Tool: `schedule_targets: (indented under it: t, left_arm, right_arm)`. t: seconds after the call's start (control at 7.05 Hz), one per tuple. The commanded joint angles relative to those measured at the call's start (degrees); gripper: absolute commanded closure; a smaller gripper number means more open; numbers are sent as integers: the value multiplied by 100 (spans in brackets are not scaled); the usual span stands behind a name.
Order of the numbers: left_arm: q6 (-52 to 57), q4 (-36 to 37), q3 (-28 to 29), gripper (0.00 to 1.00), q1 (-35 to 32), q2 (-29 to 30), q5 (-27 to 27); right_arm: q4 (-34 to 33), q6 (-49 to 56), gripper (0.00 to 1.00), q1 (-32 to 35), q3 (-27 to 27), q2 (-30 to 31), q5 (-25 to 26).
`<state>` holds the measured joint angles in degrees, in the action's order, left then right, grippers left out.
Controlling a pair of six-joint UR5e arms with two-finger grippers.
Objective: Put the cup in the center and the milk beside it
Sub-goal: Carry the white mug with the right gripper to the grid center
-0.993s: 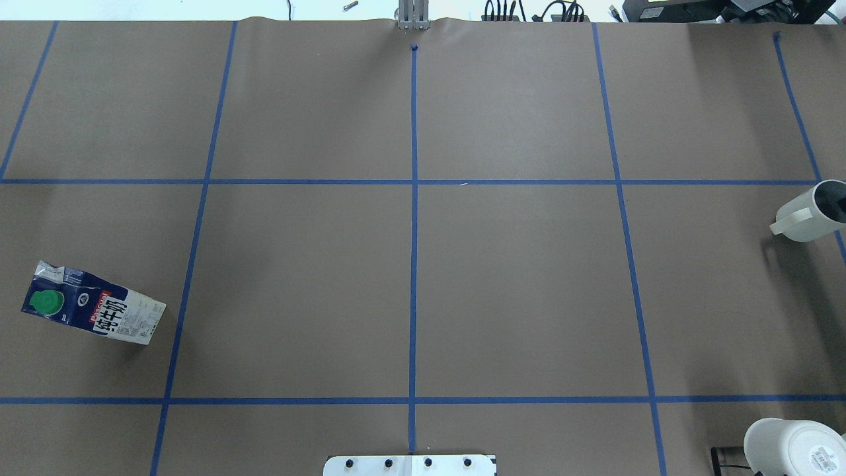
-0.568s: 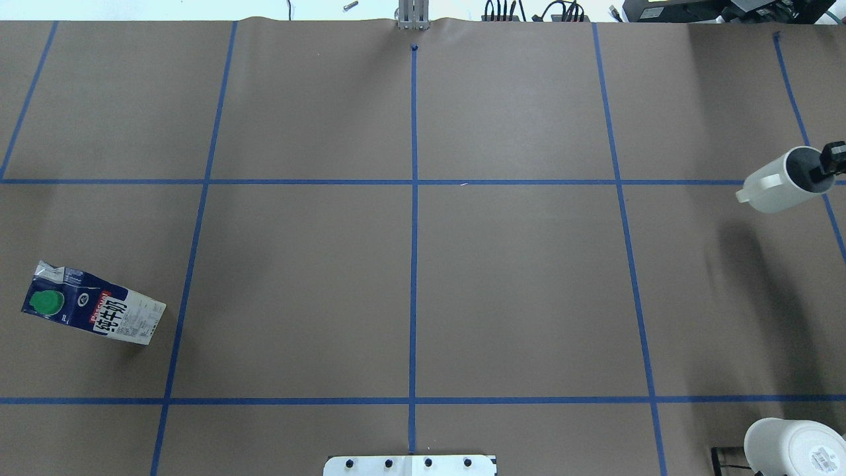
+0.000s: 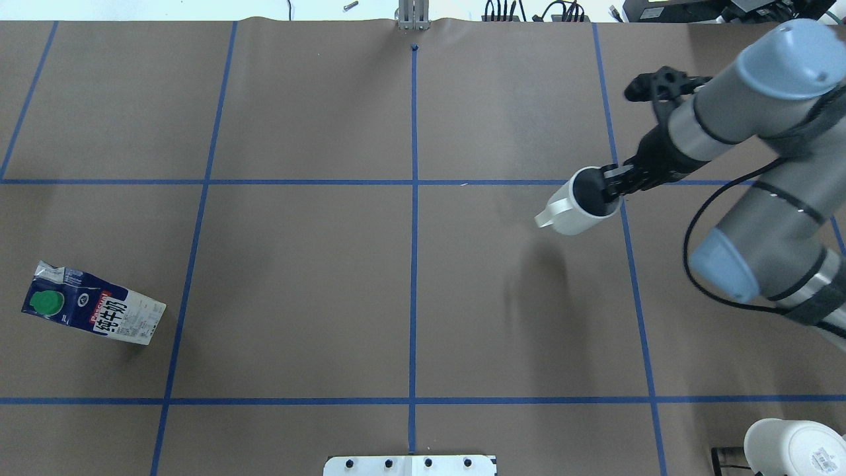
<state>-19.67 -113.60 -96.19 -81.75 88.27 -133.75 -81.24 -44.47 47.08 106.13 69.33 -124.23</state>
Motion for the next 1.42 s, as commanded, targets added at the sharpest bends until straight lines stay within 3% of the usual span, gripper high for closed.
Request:
schedule_targets:
  t: [0.0,0.43,0.85,1.28]
  left_arm:
    - [-10,-4,47,2,2,24,-2]
    - [-19,5,-14,2,-7,7,33]
    - [-28,-4,-32,2,-7,-2,-2]
    - [-28,-4,-14,2,-7,-2,15]
  right_arm:
    - [-714,34,100,-1039,-39,-1128,898]
    - [-761,439,100,-1412,-1012,-2114,1191]
    - [-700,631,100,-1394,-1698,-2397,1200]
    - [-674,835,100,-1350,-1911,-2416,1200]
